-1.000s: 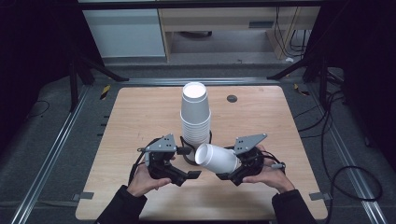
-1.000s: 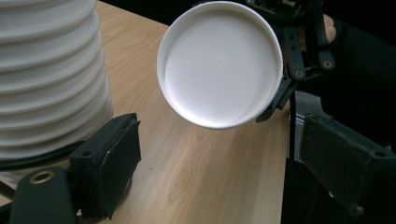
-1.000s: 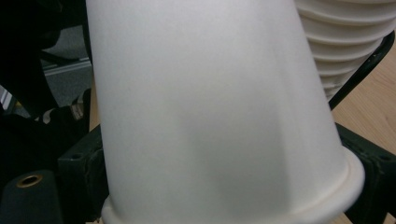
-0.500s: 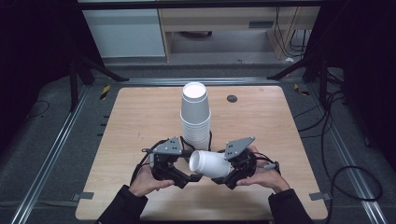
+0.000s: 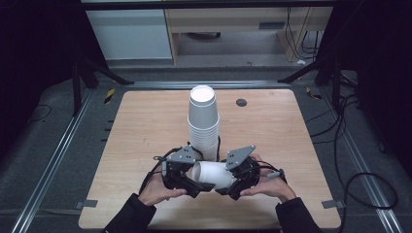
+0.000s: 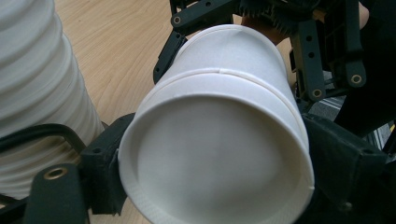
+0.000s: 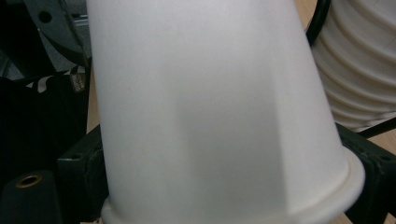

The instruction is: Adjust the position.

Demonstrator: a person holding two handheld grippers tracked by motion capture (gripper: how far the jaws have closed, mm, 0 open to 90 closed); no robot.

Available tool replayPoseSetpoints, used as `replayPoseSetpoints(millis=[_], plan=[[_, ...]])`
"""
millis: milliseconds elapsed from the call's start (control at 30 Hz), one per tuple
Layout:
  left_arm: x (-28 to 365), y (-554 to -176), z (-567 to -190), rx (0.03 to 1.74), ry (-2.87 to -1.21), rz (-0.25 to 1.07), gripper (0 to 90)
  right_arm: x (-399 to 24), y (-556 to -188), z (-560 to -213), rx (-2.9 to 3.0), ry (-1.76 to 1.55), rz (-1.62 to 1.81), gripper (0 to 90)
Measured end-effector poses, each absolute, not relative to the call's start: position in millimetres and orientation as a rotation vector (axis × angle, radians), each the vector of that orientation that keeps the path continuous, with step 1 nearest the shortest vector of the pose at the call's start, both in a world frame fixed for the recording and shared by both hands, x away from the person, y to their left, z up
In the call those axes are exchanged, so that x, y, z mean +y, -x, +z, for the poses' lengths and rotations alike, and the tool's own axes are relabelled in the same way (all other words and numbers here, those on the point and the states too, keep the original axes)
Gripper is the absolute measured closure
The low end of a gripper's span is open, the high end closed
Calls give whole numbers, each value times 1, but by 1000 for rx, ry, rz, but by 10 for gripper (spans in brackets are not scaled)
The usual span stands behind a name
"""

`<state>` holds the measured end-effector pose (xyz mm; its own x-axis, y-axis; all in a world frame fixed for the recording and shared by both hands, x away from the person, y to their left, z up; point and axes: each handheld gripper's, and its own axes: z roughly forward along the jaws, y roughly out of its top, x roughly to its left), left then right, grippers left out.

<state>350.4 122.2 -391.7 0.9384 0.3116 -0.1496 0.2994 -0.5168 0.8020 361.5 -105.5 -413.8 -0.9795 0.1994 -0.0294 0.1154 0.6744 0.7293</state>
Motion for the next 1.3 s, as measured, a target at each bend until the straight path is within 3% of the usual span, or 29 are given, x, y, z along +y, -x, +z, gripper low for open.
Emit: replayPoseSetpoints(millis=[833,1300], plan=[[126,-349,-389,429,-2118,13,218,-109,-364,-413,2782,-320,1270,41],[155,-352,-373,459,-1991,90,217,-140,-366,-393,2648,-430,1505,37]])
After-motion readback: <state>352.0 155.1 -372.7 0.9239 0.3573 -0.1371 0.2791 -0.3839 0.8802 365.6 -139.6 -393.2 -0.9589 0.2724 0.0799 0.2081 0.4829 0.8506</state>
